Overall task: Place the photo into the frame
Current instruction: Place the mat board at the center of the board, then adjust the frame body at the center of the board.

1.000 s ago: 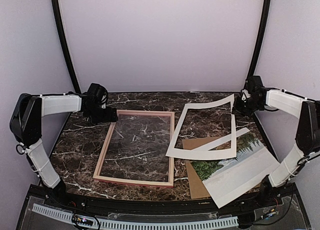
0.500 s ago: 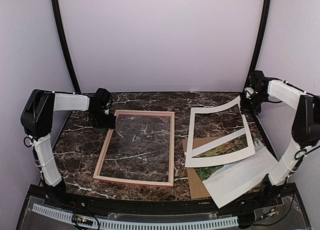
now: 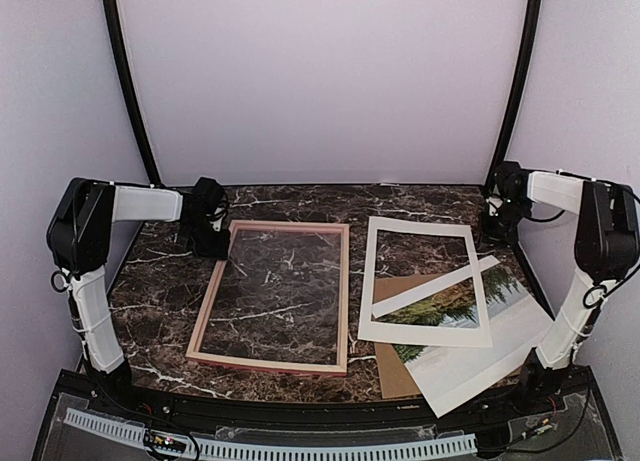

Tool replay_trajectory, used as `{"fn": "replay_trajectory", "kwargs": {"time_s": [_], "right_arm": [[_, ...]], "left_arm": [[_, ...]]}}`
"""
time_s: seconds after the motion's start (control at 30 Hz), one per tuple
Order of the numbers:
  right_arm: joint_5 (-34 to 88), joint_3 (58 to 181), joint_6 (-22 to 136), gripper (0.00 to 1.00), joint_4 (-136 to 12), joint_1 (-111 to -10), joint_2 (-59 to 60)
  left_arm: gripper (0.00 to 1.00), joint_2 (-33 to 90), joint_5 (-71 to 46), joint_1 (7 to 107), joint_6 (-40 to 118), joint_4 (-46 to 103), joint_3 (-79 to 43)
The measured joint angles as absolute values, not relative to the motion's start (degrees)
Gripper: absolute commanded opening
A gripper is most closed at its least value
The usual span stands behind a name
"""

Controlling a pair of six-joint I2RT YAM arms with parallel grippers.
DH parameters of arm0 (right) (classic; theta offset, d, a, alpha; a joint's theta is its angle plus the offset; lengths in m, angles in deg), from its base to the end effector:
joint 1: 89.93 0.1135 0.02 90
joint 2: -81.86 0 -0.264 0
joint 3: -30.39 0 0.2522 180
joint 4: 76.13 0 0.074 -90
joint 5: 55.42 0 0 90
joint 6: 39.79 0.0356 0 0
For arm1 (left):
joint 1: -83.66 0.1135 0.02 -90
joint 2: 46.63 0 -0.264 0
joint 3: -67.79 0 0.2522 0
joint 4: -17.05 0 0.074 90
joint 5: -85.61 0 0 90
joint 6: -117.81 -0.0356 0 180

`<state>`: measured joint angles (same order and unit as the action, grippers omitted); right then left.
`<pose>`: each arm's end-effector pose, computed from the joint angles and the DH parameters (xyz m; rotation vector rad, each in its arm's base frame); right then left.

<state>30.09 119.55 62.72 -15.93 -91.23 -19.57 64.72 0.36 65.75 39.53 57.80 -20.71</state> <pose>0.3517 -0.0052 0.2143 0.3245 2.8223 0.1536 0.3789 -0.1193 0.1634 0.1184 2.6725 -0.0532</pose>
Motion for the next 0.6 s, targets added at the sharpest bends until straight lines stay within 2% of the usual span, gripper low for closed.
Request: {"fn": "replay_trajectory", "kwargs": {"time_s": [0.23,0.33,0.47,0.6], "right_arm": [[32.0,119.0,63.2,0.43,-16.5,-91.9,-19.5],[34.0,118.9,63.6,0.54,-16.4,-92.1,-19.4],[35.4,118.9,63.7,0.61,-16.7,-92.0,-18.6],[32.6,119.2,62.7,0.62,-19.2,-90.3,-17.2]], "left_arm": [[0.15,65.7,-1.1,65.8,36.8,58.5,-22.1],[0.1,66.2,-0.9,65.8,36.4,59.2,-23.0],[0.07,67.1,-1.4,66.1,32.7,60.2,-24.5],[0.05,67.3,-2.0,66.1,29.7,60.5,-24.8]]}}
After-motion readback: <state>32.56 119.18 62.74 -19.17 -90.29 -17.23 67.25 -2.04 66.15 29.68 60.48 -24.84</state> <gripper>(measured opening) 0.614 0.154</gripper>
